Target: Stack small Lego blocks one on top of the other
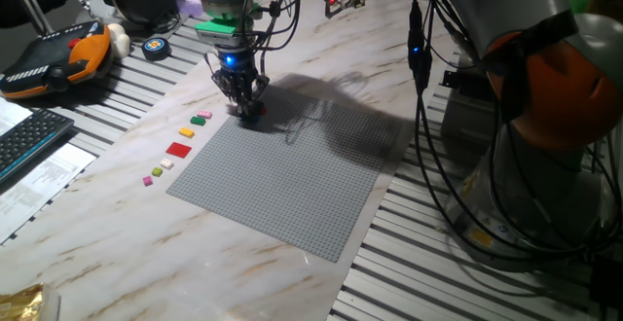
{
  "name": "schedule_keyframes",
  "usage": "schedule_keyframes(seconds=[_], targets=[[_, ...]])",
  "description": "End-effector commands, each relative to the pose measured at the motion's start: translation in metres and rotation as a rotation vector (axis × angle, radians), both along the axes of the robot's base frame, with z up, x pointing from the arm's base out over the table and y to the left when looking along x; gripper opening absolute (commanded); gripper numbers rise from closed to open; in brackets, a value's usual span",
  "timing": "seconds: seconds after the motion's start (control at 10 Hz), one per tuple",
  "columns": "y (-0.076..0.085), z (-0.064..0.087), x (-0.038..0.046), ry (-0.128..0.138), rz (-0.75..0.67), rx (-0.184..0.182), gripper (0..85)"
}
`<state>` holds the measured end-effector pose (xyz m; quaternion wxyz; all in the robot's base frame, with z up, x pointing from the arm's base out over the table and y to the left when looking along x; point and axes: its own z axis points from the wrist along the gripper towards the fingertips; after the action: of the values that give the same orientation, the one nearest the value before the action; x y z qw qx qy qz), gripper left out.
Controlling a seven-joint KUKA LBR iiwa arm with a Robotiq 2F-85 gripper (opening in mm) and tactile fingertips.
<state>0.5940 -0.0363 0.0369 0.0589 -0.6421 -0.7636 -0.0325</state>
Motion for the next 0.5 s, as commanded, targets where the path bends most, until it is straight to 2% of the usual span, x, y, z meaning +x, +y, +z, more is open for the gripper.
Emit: schedule_keyframes(seconds=[0.0,0.4], targets=[[-0.0001,0.0003,0.0000,0.003,0.005,0.000,0.7],[-0.0013,0.0030,0.0003,0.013,0.017,0.001,0.7]])
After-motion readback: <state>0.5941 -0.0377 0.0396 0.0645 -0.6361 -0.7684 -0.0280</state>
